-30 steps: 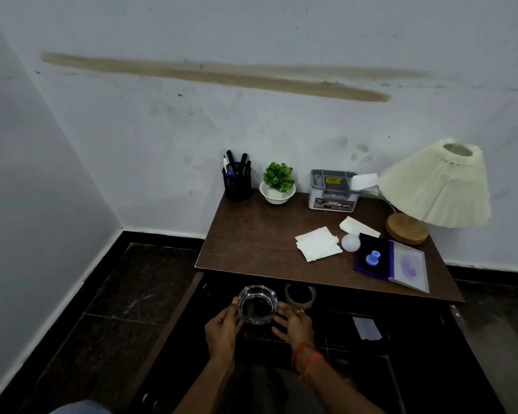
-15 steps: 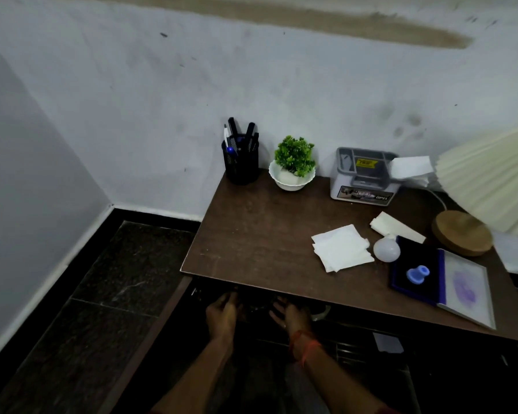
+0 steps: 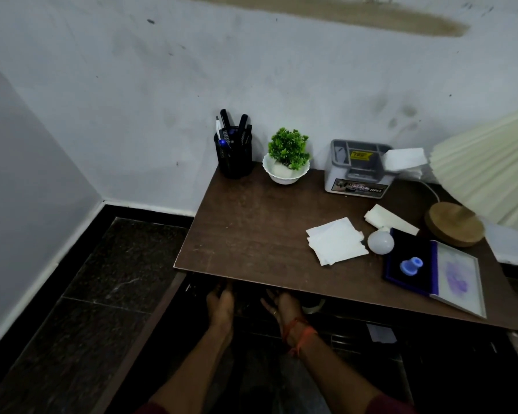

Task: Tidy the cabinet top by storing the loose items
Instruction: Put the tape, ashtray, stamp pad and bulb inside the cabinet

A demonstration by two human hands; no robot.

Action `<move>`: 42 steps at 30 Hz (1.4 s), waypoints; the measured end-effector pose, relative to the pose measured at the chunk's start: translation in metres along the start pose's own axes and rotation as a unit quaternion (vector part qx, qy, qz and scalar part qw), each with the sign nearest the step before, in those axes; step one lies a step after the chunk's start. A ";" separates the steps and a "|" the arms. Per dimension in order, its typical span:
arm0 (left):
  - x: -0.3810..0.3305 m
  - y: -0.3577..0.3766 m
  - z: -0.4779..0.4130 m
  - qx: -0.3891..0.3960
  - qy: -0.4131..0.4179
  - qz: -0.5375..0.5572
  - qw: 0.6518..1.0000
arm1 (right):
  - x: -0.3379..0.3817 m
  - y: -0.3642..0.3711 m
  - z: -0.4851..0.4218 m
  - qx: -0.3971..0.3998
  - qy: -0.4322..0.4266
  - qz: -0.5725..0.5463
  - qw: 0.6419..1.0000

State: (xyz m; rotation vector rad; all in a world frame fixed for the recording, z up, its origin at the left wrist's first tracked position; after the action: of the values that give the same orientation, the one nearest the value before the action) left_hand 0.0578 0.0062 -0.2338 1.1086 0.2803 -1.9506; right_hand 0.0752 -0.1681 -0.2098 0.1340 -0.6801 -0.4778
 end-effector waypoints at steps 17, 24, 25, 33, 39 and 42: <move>0.065 0.034 0.132 0.112 -0.095 0.023 0.989 | 0.000 -0.092 0.060 -0.012 -0.032 -0.001 0.999; 0.065 0.062 0.137 0.134 -0.104 0.006 0.985 | 0.010 -0.107 0.060 -0.030 -0.014 -0.009 0.999; 0.067 0.066 0.137 0.139 -0.114 0.006 0.984 | 0.010 -0.106 0.059 -0.029 -0.007 -0.013 0.999; 0.073 0.086 0.121 0.165 -0.130 -0.022 0.977 | 0.015 -0.107 0.036 -0.020 0.003 -0.020 1.000; 0.074 0.093 0.107 0.141 -0.136 -0.023 0.980 | 0.024 -0.106 0.024 -0.008 -0.003 -0.010 1.000; 0.074 0.090 0.106 0.132 -0.134 -0.027 0.982 | 0.025 -0.105 0.025 -0.001 -0.001 -0.004 1.000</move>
State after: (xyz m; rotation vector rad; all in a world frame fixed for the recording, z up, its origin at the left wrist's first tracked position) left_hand 0.0455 -0.1493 -0.2123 0.9945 -0.0989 -2.2019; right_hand 0.0365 -0.2715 -0.2050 0.1346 -0.6806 -0.4867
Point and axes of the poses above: each hand's wrist, its own z-axis away from the middle knuckle, its own y-axis out of the palm, x = y × z, the point moved 10 cm from there along -z, towards the middle knuckle, and after that the axes turned 7 degrees about z, right-handed, at the moved point
